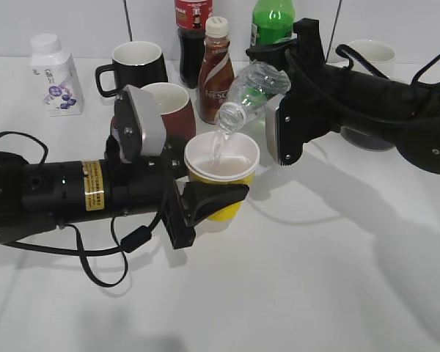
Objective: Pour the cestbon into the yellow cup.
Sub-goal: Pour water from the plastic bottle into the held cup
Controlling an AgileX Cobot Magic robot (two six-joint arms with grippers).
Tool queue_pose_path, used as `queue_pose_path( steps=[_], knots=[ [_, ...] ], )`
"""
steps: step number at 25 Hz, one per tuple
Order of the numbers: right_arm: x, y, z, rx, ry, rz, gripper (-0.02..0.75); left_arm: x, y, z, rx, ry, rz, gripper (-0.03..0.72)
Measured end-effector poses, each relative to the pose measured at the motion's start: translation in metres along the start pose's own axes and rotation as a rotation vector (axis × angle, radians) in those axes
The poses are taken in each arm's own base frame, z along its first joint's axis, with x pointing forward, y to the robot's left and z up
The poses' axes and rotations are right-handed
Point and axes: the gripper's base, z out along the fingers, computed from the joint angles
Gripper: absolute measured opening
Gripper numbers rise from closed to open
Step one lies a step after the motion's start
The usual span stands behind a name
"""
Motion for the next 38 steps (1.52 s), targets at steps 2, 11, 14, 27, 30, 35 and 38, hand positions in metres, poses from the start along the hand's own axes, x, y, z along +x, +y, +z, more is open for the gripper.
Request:
queue_pose_path(
  steps=[2, 11, 14, 27, 30, 35, 38],
  knots=[
    [0.0, -0.0001, 0.0, 0.001, 0.0, -0.004, 0.472, -0.0001, 0.0006, 0.0, -0.006, -0.002, -0.004, 0.423],
    [-0.0003, -0.0016, 0.0, 0.017, -0.003, -0.027, 0.472, -0.0002, 0.0023, 0.0, -0.025, -0.002, -0.016, 0.423],
    [-0.0003, -0.0018, 0.0, 0.019, -0.003, -0.03, 0.472, -0.0001, 0.0023, 0.0, -0.025, -0.001, -0.016, 0.423],
    [-0.0002, -0.0029, -0.0002, 0.026, -0.001, -0.046, 0.472, 0.0, 0.0023, 0.0, -0.026, 0.0, -0.016, 0.423],
    [-0.0003, -0.0036, -0.0004, 0.027, -0.001, -0.047, 0.472, 0.0001, 0.0024, 0.0, -0.026, 0.001, -0.016, 0.423],
    [-0.0003, -0.0037, -0.0005, 0.028, -0.001, -0.048, 0.472, 0.0001, 0.0024, 0.0, -0.026, 0.001, -0.016, 0.423],
    [-0.0003, -0.0037, -0.0005, 0.028, -0.001, -0.048, 0.472, 0.0001, 0.0024, 0.0, -0.026, 0.001, -0.016, 0.423]
  ],
)
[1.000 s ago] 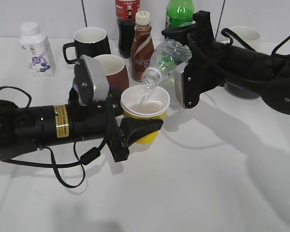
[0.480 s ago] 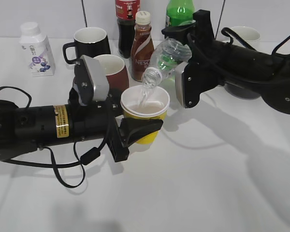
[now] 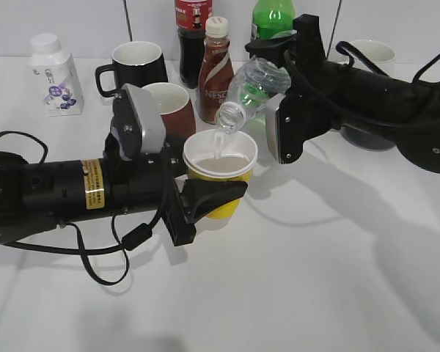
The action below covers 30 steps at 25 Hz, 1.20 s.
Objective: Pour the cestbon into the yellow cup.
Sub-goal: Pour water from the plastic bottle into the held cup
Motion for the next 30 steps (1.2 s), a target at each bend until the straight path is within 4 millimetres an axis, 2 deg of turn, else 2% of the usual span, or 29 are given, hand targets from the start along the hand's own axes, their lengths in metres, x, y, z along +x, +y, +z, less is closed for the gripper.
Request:
queue_pose_path(
  steps=[8, 14, 21, 30],
  knots=[
    [0.0002, -0.0001, 0.0, 0.001, 0.002, 0.011, 0.472, 0.0, 0.0, 0.0, 0.0, 0.0, 0.0, 0.423],
    [0.0006, -0.0002, 0.0, 0.003, 0.006, 0.169, 0.472, 0.0002, 0.0002, 0.0, -0.002, 0.002, -0.001, 0.423],
    [0.0006, -0.0002, 0.0, 0.004, 0.006, 0.466, 0.472, 0.0, 0.0012, 0.0, -0.013, -0.001, -0.008, 0.423],
    [0.0012, 0.0014, 0.0, -0.007, 0.02, 1.006, 0.472, -0.0002, 0.0064, -0.0019, -0.047, -0.006, -0.026, 0.423]
  ],
)
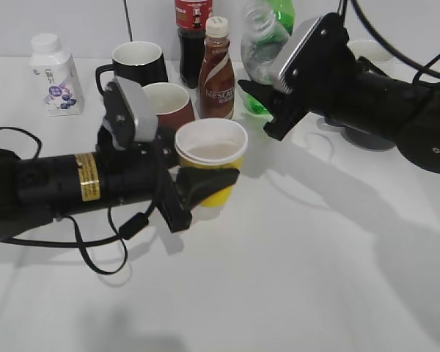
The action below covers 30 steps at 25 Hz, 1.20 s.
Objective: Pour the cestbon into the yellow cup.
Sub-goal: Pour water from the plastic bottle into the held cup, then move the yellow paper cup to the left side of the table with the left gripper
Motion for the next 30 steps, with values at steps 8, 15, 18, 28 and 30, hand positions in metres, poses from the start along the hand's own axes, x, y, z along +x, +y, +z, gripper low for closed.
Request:
queue_pose_path(
  steps=[8, 15, 18, 28, 30],
  knots=[
    [0.001, -0.005, 0.0, 0.059, 0.001, 0.324, 0.472, -0.006, 0.017, -0.012, -0.073, 0.0, 0.007, 0.423],
    [0.003, -0.011, -0.001, 0.129, 0.002, 0.479, 0.472, -0.009, 0.029, -0.036, -0.173, 0.009, -0.016, 0.423],
    [0.006, -0.012, -0.001, 0.149, 0.032, 0.526, 0.472, -0.009, 0.036, -0.05, -0.227, 0.009, -0.028, 0.423],
    [0.018, -0.008, -0.005, 0.177, 0.131, 0.601, 0.472, -0.008, 0.07, -0.086, -0.401, 0.017, -0.048, 0.423],
    [0.018, -0.008, -0.006, 0.179, 0.132, 0.604, 0.472, -0.007, 0.076, -0.092, -0.437, 0.025, -0.061, 0.423]
  ],
)
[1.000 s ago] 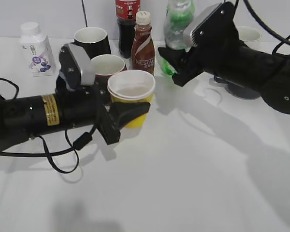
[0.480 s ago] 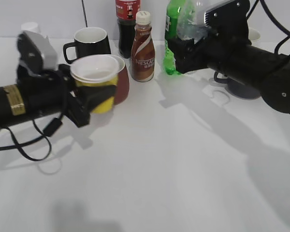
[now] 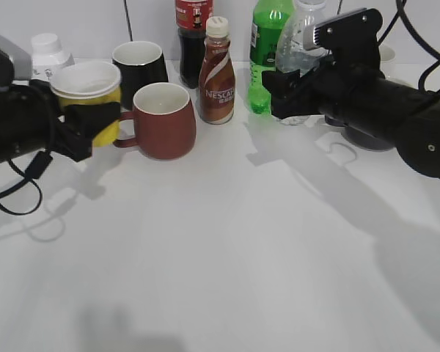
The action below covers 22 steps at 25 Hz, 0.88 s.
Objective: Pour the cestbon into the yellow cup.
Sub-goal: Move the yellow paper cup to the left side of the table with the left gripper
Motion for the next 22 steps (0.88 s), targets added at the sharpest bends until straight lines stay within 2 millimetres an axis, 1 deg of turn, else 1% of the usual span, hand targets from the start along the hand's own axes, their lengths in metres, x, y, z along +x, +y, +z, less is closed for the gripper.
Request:
queue_pose_path(
  steps=[4, 7, 10, 17, 22],
  knots=[
    [0.001, 0.0, 0.0, 0.002, 0.003, 0.003, 0.472, 0.003, 0.012, -0.004, -0.079, 0.019, -0.01, 0.423],
    [0.001, 0.0, 0.0, 0.003, 0.003, 0.003, 0.472, 0.002, 0.017, -0.004, -0.123, 0.014, 0.011, 0.423],
    [0.001, 0.0, 0.0, 0.003, 0.003, 0.003, 0.472, 0.005, 0.022, -0.004, -0.177, 0.012, -0.007, 0.423],
    [0.001, 0.0, 0.0, 0.003, 0.003, 0.003, 0.472, 0.027, 0.029, 0.003, -0.244, 0.048, -0.055, 0.423],
    [0.001, 0.0, 0.0, 0.003, 0.003, 0.003, 0.472, 0.042, 0.034, 0.014, -0.26, 0.051, -0.07, 0.423]
  ],
)
